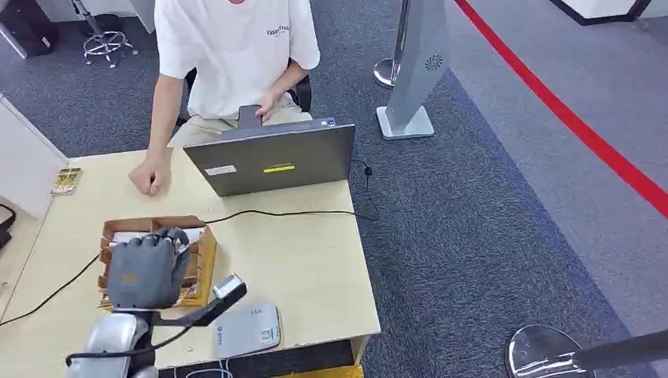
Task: Pass the card to the sensor for recognition and then transmit it.
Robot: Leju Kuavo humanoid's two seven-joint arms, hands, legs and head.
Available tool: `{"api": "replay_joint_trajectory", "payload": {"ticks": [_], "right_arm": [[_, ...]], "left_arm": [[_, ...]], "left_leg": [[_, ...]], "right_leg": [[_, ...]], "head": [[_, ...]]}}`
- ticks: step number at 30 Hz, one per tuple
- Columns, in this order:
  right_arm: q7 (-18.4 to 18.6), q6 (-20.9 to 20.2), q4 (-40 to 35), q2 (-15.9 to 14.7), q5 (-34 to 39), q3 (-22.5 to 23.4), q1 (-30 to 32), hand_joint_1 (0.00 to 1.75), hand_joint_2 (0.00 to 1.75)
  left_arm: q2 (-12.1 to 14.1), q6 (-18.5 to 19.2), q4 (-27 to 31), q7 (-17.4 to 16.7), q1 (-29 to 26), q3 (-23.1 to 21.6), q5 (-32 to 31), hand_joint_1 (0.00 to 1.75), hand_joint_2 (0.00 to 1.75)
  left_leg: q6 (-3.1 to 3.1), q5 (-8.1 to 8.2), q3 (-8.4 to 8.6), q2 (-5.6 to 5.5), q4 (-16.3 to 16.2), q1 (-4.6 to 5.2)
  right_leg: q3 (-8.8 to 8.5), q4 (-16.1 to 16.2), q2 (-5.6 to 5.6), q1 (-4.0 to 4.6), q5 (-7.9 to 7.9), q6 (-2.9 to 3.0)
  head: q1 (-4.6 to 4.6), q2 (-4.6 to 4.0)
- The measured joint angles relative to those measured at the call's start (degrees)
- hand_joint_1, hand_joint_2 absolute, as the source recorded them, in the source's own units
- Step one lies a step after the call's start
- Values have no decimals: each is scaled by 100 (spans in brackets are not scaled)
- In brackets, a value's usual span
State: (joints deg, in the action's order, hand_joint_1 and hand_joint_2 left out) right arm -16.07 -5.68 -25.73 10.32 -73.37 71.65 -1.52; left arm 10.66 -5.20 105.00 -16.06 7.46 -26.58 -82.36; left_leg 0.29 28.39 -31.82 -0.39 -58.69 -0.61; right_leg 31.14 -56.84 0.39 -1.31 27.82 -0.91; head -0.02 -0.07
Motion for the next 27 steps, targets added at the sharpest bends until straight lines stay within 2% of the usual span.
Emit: {"api": "replay_joint_trajectory", "payload": {"ticks": [4, 12, 15, 17, 19, 20, 21, 23, 25, 27], "right_arm": [[-13, 24, 81, -31, 0, -4, -2, 0, 175], [-17, 29, 162, -59, 0, -13, -9, 0, 175], [-11, 90, 190, -70, -30, -17, -7, 0, 175], [-11, 120, 228, -90, -112, -35, -3, 0, 175], [-17, 182, 361, -153, -175, -81, -25, 0, 175], [-15, 212, 460, -171, -192, -109, -55, 0, 175], [-7, 240, 537, -205, -197, -131, -84, 0, 175], [46, 313, 658, -243, -208, -166, -124, 0, 175], [48, 330, 778, -267, -205, -214, -153, 0, 175], [48, 335, 859, -291, -205, -251, -153, 0, 175]], "left_arm": [[29, 64, 79, 55, 371, 234, 9, 175, 175], [31, 53, 101, 57, 460, 272, -33, 175, 175], [87, -89, 101, 24, 517, 296, -218, 175, 175], [267, -269, 77, -228, 685, 318, -519, 175, 175], [773, -639, -165, -610, 1346, 307, -695, 175, 175], [1055, -827, -383, -577, 1807, 309, -710, 175, 175], [1258, -963, -608, -375, 2173, 339, -710, 175, 175], [1520, -1034, -912, -109, 2637, 469, -712, 175, 175], [1689, -1040, -1143, -216, 2848, 466, -712, 175, 175], [1848, -1020, -1285, -444, 2958, 455, -712, 175, 175]], "left_leg": [[-1, 1, 5, 11, 0, 1], [0, 2, 1, 9, 0, 1], [0, 1, 2, 9, 0, 1], [-7, -4, 3, 10, 0, -2], [-21, -21, -18, 6, -2, -15], [-27, -27, -24, 4, -2, -19], [-29, -27, -19, 4, 0, -16], [-30, -28, -7, 8, 0, -14], [-32, -29, -8, 18, 0, -15], [-32, -29, -9, 23, 0, -16]], "right_leg": [[2, -3, 14, 0, -1, 2], [6, -2, 12, 0, 0, 2], [6, -2, 13, 0, 0, 2], [14, -3, 13, 2, -2, 4], [28, -10, 9, 17, -13, 15], [31, -10, 8, 20, -20, 26], [30, -14, 8, 18, -22, 28], [26, -20, 12, 17, -22, 29], [31, -20, 24, 18, -23, 29], [36, -20, 29, 18, -22, 29]], "head": [[-2, 0], [-2, 0], [-2, 0], [-2, 0], [4, 0], [15, 0], [7, 0], [-20, 0], [2, 0], [-13, 0]]}}
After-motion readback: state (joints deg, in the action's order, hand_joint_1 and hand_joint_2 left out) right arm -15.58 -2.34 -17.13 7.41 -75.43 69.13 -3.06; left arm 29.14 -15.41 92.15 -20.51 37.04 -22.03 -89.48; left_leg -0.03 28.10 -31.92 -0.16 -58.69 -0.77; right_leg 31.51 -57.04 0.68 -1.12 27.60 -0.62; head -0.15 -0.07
